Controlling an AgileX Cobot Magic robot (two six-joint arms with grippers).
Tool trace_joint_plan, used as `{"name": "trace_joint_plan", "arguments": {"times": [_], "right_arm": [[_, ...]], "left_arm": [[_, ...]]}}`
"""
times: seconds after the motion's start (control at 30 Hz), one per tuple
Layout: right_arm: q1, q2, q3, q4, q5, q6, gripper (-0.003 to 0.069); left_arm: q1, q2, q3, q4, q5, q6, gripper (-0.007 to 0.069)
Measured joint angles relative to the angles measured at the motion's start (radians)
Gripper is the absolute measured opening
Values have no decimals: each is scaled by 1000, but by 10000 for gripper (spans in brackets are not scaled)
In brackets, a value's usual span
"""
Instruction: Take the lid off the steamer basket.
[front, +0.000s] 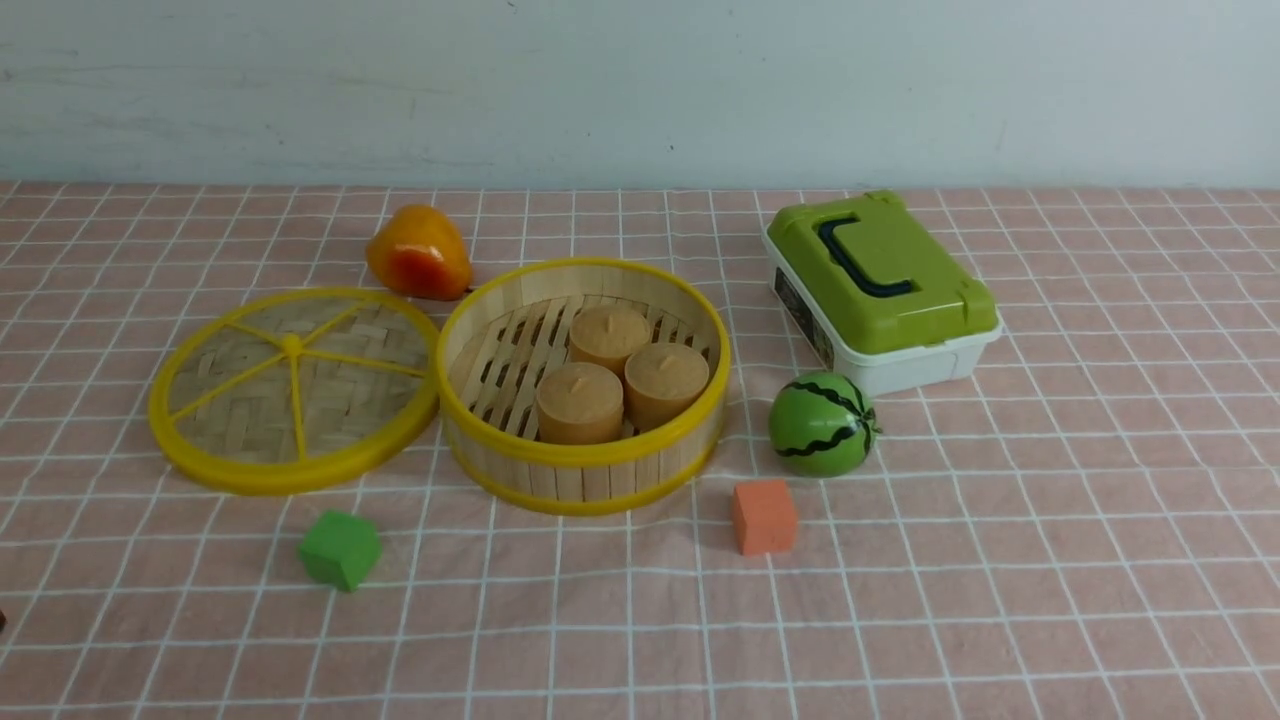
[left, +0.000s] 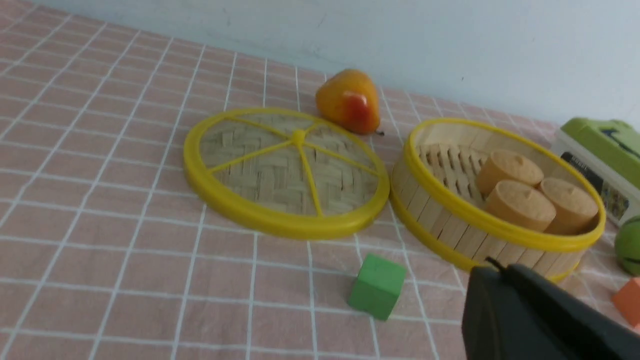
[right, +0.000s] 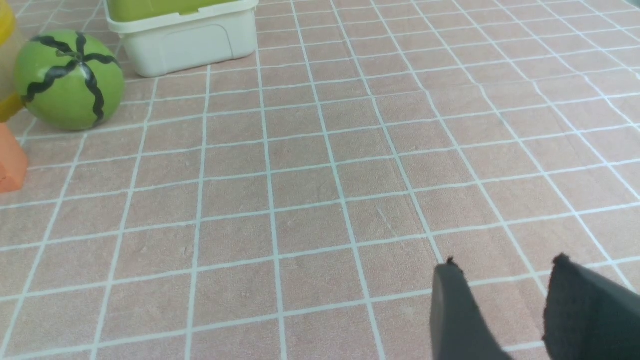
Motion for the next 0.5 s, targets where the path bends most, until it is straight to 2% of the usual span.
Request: {"name": "trace_joint_plan", "arguments": {"times": [0.13, 0.33, 0.5], "right_arm": [[0, 0, 0, 0, 0, 0, 242], [0, 0, 0, 0, 0, 0, 242], [0, 0, 0, 0, 0, 0, 242]], "left_arm": [[0, 0, 43, 0, 0, 0, -13], [0, -41, 195, -3, -85, 0, -13], [0, -166, 219, -8, 77, 0, -13]]}}
